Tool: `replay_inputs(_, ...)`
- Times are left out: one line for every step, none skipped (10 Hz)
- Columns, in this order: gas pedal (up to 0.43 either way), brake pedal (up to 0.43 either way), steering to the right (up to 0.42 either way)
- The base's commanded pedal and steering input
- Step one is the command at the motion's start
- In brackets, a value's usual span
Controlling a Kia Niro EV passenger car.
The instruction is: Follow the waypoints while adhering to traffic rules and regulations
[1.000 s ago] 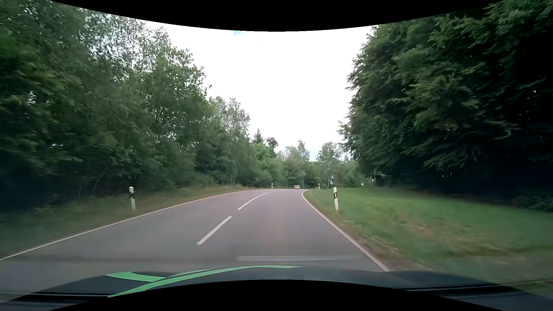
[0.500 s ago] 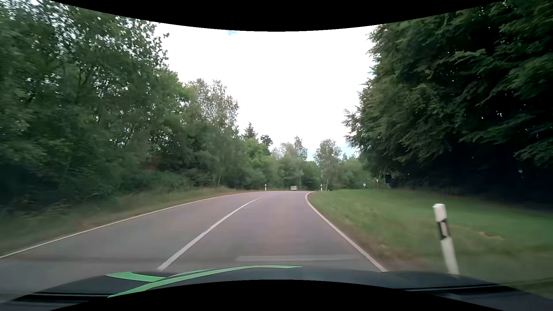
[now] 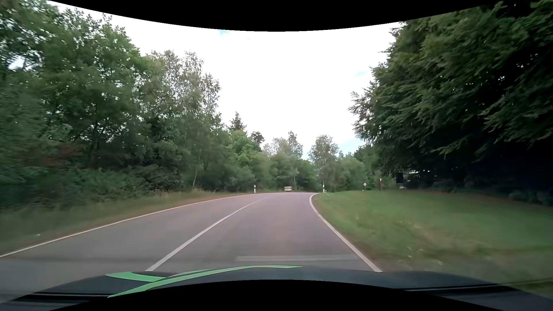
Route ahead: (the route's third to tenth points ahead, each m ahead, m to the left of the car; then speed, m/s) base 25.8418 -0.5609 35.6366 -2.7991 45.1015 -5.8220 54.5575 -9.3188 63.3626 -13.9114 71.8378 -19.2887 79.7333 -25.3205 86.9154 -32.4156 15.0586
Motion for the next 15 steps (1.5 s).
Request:
replay_inputs(0.0,0.0,0.025)
replay_inputs(0.0,0.0,0.022)
replay_inputs(0.0,0.006,0.023)
replay_inputs(0.0,0.024,0.025)
replay_inputs(0.0,0.049,0.029)
replay_inputs(0.0,0.055,0.034)
replay_inputs(0.0,0.067,0.035)
replay_inputs(0.0,0.079,0.037)
replay_inputs(0.0,0.073,0.039)
replay_inputs(0.0,0.073,0.041)
replay_inputs(0.0,0.073,0.041)
replay_inputs(0.0,0.079,0.042)
replay_inputs(0.0,0.079,0.043)
replay_inputs(0.0,0.085,0.044)
replay_inputs(0.0,0.079,0.045)
